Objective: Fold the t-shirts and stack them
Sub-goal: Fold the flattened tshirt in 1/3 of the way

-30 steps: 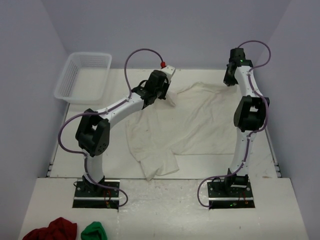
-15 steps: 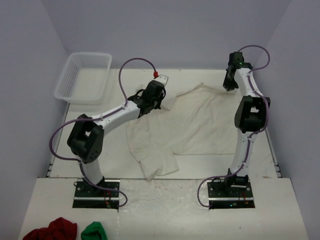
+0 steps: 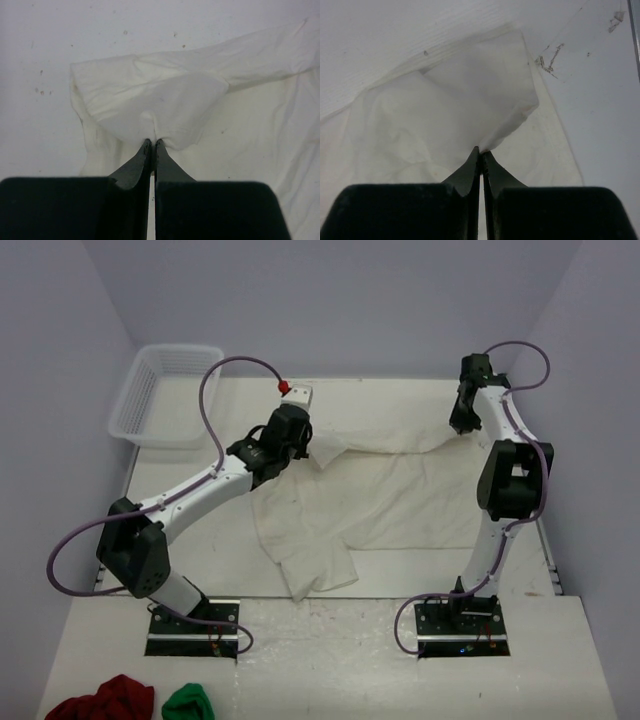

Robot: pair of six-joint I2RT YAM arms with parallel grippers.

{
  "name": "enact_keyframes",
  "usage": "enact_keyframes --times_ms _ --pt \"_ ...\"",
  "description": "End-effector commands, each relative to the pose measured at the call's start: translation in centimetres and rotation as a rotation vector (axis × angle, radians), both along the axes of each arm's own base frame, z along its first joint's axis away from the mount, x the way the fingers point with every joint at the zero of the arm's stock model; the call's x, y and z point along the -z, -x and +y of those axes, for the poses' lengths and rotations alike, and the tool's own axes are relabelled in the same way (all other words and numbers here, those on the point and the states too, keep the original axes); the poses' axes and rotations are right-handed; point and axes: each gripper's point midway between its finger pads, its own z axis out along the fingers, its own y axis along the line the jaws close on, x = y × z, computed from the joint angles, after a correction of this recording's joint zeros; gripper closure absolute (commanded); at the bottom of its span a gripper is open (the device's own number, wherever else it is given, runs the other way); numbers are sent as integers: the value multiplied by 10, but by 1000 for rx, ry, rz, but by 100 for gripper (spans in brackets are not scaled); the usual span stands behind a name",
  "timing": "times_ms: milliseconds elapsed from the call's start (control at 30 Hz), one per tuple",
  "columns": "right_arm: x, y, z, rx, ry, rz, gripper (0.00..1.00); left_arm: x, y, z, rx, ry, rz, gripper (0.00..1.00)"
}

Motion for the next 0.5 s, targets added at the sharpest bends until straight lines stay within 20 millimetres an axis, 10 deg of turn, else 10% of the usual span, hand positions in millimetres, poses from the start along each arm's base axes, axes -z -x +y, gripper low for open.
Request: enact_keyframes --times_ms 0,467 --pt "-17 4 -6 54 26 -58 100 7 16 6 -28 14 32 100" --pt "1 41 -15 119 69 16 100 19 37 14 -40 -28 69 100"
